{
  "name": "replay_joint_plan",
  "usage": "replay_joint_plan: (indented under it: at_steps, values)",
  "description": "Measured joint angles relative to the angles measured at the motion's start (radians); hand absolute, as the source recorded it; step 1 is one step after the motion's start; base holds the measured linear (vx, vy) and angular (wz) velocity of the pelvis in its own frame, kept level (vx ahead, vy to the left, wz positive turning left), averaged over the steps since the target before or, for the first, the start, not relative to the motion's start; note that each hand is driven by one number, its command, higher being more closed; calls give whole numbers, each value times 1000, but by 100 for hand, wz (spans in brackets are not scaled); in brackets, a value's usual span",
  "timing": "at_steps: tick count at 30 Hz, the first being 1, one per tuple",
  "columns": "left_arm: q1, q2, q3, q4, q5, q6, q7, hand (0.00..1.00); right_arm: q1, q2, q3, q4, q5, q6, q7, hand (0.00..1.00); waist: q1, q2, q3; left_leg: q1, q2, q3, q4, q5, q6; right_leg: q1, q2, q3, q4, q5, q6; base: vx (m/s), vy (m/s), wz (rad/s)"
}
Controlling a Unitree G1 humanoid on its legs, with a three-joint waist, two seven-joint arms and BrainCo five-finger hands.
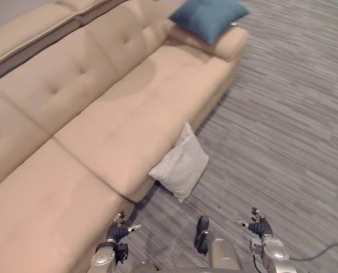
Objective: Pick up cushions and gather them together orderly.
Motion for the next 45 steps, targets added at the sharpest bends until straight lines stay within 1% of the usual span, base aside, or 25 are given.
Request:
replay_joint_plan:
  at_steps: [1, 2, 3, 5, 8, 11, 12, 13, 17, 18, 19, 21, 23, 26, 27, 29, 30, 31, 32, 33, 36, 37, 38, 41, 45]
  values:
    - [-3, -3, 1, 6, 0, 0, 0, 0, 11, -7, 17, -3, -1, 0, -2, 0, -7, -25, 13, 2, 17, 1, 121, -10, 18, 27, -2, 60, 48, -120, 40, 310, -231, -60]
    - [-11, -13, -1, 16, 0, 3, 1, 0, 0, -14, 24, 3, -2, 5, -3, 0, 4, -3, 18, -27, 72, -29, 248, 6, 43, 38, 31, 84, 49, -135, 37, 331, -266, -70]
    - [-1, -20, -4, 22, 0, 6, 0, 0, -14, -14, 43, 3, -2, 11, -4, 0, 18, -3, 20, -100, 123, -97, 420, 80, 131, 65, 58, 110, 12, -127, 25, 338, -263, -104]
    - [13, -33, -4, 21, 0, 6, 1, 0, -38, -9, 59, 4, -2, 11, -5, 0, 33, -15, 35, -200, 93, -270, 542, 48, 69, 142, 84, 161, -67, -98, 2, 288, -120, -87]
    - [15, -51, -2, 20, -1, 0, 3, 0, -79, -9, 66, 16, -2, 10, -6, 0, 72, -20, 41, -306, -67, -430, 381, 36, 54, 234, 92, 248, -152, -77, 9, 296, 40, -80]
    - [19, -55, 2, 19, -3, -1, 7, 0, -118, -10, 69, 31, -2, 10, -8, 0, 94, -14, 42, -357, -148, -518, 181, 64, 28, 263, 96, 299, -172, -76, 22, 271, 130, -83]
    - [23, -56, 2, 21, -3, -1, 11, 0, -128, -12, 82, 32, -3, 9, -11, 0, 112, -4, 37, -354, -166, -545, 113, 170, 61, 278, 107, 326, -166, -92, 51, 376, 243, -101]
    - [22, -57, 12, 22, -3, 0, 18, 0, -136, -8, 96, 31, -7, 8, -11, 0, 120, -12, 39, -325, -178, -538, 114, 166, 123, 294, 101, 345, -154, -110, 79, 315, 225, -70]
    - [15, -63, 10, 23, -4, 0, 24, 0, -132, -9, 104, 38, -41, 5, -14, 0, 108, -46, 50, -228, -250, -529, 72, 104, 187, 235, 16, 337, 113, -159, 191, 273, 219, 3]
    - [21, -57, 9, 23, -4, 0, 24, 0, -130, -8, 112, 38, -42, 6, -13, 0, 99, -43, 51, -192, -264, -539, 78, 87, 200, 192, -12, 327, 261, -139, 251, 268, 158, 48]
    - [22, -47, 8, 25, -4, 0, 26, 0, -129, -3, 117, 38, -45, 6, -8, 0, 91, -42, 50, -168, -279, -565, 83, 78, 212, 184, -38, 297, 316, -165, 248, 296, 138, 67]
    - [15, -32, 6, 24, -4, 0, 27, 0, -135, 0, 122, 38, -63, 6, -5, 0, 87, -36, 48, -140, -286, -610, 76, 77, 214, 171, -71, 228, 295, -200, 189, 320, 56, 75]
    - [14, -21, 8, 22, -4, 0, 28, 0, -146, 0, 125, 38, -71, 6, -4, 0, 88, -23, 47, -127, -276, -680, 59, 77, 214, 144, -71, 195, 219, -206, 178, 326, -28, 77]
    - [1, -17, 8, 31, -5, 0, 31, 0, -145, -8, 124, 38, -70, 5, -5, 0, 87, -15, 47, -107, -247, -779, 61, 51, 167, 104, -58, 282, 72, -184, 199, 300, -161, 91]
    - [-9, -17, 9, 49, -5, 0, 36, 0, -137, -11, 122, 38, -70, 5, -5, 0, 84, -14, 46, -99, -233, -831, 64, 36, 140, 82, -42, 372, 37, -163, 218, 275, -299, 114]
    - [-29, -19, 9, 66, -5, 0, 49, 0, -109, -10, 116, 35, -70, 6, -6, 0, 83, -27, 39, -99, -222, -907, 87, 12, 98, 85, -29, 495, -58, -85, 227, 285, -380, 129]
    - [-31, -7, 10, 66, -5, -2, 49, 0, -84, -4, 113, 35, -70, 7, -6, 0, 83, -56, 25, -100, -227, -949, 109, -10, 60, 112, -55, 528, -135, 33, 245, 248, -396, 121]
    - [-39, -15, 13, 82, -5, -1, 49, 0, -78, -9, 107, 37, -70, 10, -5, 0, 84, -48, 25, -100, -216, -974, 121, -24, 37, 122, -60, 510, -114, -3, 275, 282, -490, 144]
    - [-42, -56, 13, 96, -5, 0, 47, 0, -78, -15, 85, 37, -69, 16, -7, 0, 78, -4, 8, -126, -170, -1011, 126, 11, -14, 117, -34, 429, -65, -9, 250, 215, -461, 123]
    - [-39, -70, 12, 96, -5, -1, 47, 0, -77, -22, 72, 35, -67, 15, -11, 0, 82, -8, 7, -134, -154, -1025, 111, 57, -33, 126, -35, 389, -48, -31, 227, 185, -429, 109]
    - [-52, -75, 12, 91, -5, -1, 47, 0, -87, -28, 51, 21, -55, 3, -21, 0, 80, -4, 4, -172, -109, -981, 45, 176, -50, 148, -47, 273, -54, -48, 198, 137, -436, 112]
    - [-56, -75, 9, 88, -5, -1, 47, 0, -80, -27, 35, 21, -38, -5, -23, 0, 76, -14, 5, -183, -96, -916, 18, 211, -43, 165, -56, 232, -69, -53, 188, 84, -297, 149]
    - [-54, -72, -4, 81, -5, -2, 47, 0, -74, -26, 11, 27, -27, -5, -24, 0, 72, -11, 4, -194, -65, -752, 4, 235, -18, 199, -62, 166, -95, -62, 171, 69, -260, 141]
    - [-40, -56, -34, 81, -4, -1, 45, 0, -70, -21, -6, 29, -18, -5, -25, 0, 69, -7, 1, -206, -35, -544, 3, 240, -10, 248, -66, 82, -112, -66, 164, 0, -114, 100]
    - [-30, -38, -47, 81, -3, 0, 45, 0, -61, 5, -9, 43, 3, -5, -27, 0, 82, -34, 0, -254, -66, -462, -15, 264, 28, 261, -101, 27, -147, -68, 167, -81, 45, 67]
